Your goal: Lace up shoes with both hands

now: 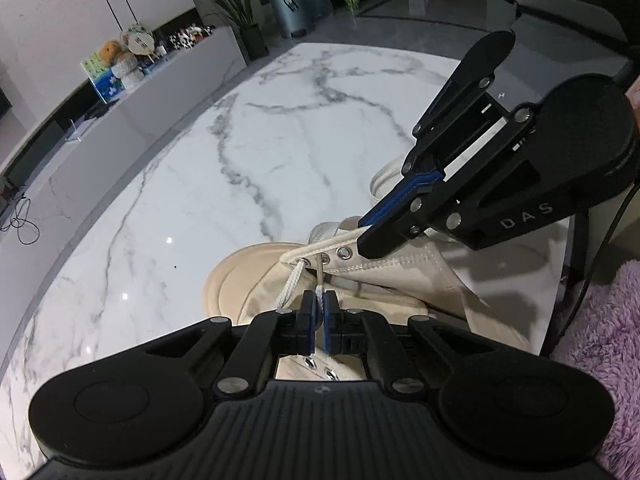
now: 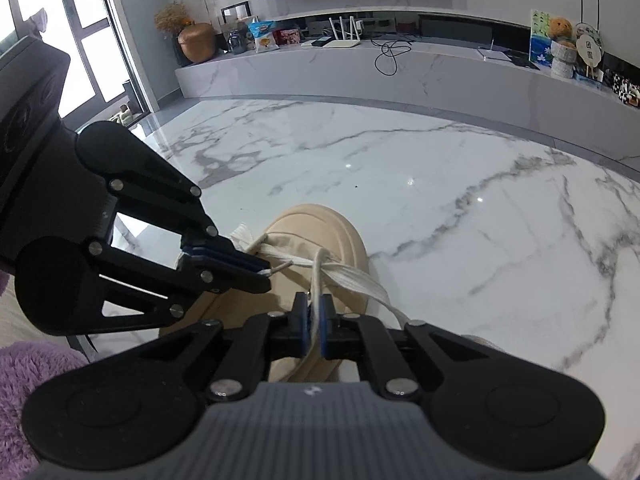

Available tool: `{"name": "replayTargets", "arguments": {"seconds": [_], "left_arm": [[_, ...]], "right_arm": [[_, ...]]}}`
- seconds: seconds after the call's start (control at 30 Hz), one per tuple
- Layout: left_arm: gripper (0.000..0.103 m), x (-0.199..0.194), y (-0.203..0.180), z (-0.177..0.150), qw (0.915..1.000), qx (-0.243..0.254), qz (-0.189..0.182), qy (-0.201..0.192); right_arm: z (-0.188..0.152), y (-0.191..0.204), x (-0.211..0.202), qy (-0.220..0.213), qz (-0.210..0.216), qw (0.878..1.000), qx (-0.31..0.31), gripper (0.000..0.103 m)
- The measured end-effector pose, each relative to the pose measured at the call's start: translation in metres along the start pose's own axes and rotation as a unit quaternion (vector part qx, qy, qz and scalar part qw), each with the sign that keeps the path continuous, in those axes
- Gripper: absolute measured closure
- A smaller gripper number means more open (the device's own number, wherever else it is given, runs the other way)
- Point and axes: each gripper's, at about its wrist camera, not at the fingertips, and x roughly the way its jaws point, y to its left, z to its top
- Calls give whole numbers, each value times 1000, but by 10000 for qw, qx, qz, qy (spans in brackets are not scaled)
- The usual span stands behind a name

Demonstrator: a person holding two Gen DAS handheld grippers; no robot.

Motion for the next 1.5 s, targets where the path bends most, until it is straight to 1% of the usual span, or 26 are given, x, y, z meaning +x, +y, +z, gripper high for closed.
{"name": "replayTargets", "arguments": {"seconds": [0.1,0.6,0.87,1.0,1.2,1.33,1.5], "left_arm": [[101,8,1,1,9998,70,-50,162],[101,20,5,9,9994,57,-62,328],[101,23,1,12,9989,199,-84,407],[101,23,2,13,9990,174,-59,397],[101,15,6,16,9997,82,-8,218],[101,16,4,19,9997,122,12,199],[101,18,3,19,9997,170,15,175]], "right_arm": [[0,1,0,-1,-14,10000,-34,96],[-2,-1,1,-11,5,10000,-28,96],[-2,-1,0,5,5,10000,-62,96],[-1,0,0,8,-4,10000,-78,96],[0,1,0,22,2,10000,-92,96],[1,3,-2,35,22,9999,-131,95],[6,8,-22,-60,-16,9992,-400,94]]}}
